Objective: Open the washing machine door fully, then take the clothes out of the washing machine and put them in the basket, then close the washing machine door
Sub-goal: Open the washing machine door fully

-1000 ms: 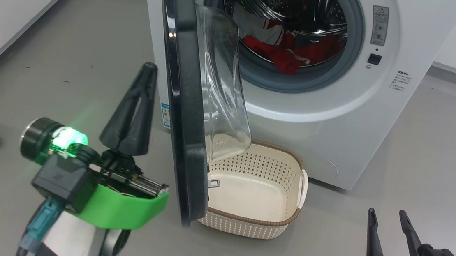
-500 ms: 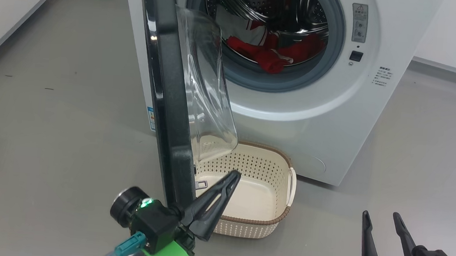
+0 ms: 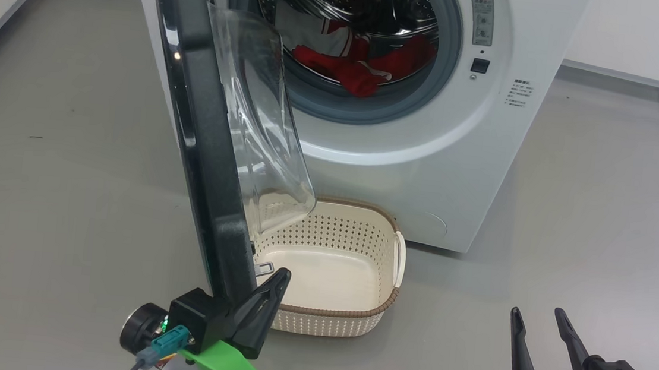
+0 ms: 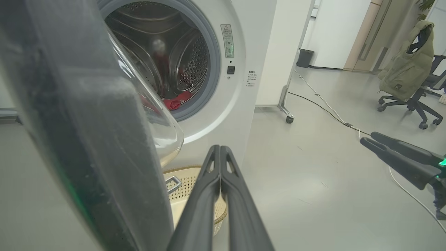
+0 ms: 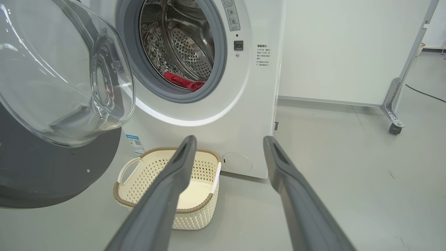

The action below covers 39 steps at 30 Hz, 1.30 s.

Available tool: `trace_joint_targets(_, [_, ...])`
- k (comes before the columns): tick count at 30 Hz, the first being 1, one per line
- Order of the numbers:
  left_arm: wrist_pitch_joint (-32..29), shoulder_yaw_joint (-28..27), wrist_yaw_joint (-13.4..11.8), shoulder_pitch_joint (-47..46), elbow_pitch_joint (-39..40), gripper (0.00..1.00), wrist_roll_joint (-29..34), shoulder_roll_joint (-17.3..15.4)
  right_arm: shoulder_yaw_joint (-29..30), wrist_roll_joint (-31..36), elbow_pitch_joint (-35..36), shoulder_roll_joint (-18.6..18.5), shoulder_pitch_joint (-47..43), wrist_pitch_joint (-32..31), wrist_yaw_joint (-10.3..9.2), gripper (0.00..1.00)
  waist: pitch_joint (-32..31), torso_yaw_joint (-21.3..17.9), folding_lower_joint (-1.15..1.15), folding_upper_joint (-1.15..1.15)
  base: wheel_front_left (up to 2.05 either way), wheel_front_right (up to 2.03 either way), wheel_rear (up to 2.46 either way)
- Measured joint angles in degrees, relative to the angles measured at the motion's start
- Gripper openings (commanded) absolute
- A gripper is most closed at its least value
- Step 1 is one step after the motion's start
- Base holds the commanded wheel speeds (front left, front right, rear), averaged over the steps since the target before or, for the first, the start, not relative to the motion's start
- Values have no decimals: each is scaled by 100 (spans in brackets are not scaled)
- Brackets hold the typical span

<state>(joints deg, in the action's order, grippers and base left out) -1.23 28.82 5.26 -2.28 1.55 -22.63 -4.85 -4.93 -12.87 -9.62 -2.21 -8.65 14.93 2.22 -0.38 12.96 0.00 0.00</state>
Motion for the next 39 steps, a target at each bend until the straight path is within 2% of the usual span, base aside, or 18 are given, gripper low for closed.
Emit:
trace_joint_targets(6, [-32, -131, -100, -1, -100, 0, -7, -15, 55, 0, -2, 2, 12, -1, 10, 100, 35, -188, 0, 0, 0, 0, 0])
trace_joint_targets(17, [-81, -314, -304, -2, -234, 0, -8, -18, 71, -19, 3, 1, 16, -1, 8, 100, 97, -228, 0, 0, 0, 0, 0])
trace_joint_targets(30, [-65, -504, -497, -2, -305, 0, -58, 0, 63, -105, 57, 2, 45, -1, -44, 100, 176, -181, 0, 0, 0, 0, 0])
trace_joint_targets(39, [37, -506, -548, -2, -304, 0, -85, 55, 164, -123, 114, 5, 52, -1, -93, 100, 273, 36, 0, 0, 0, 0, 0])
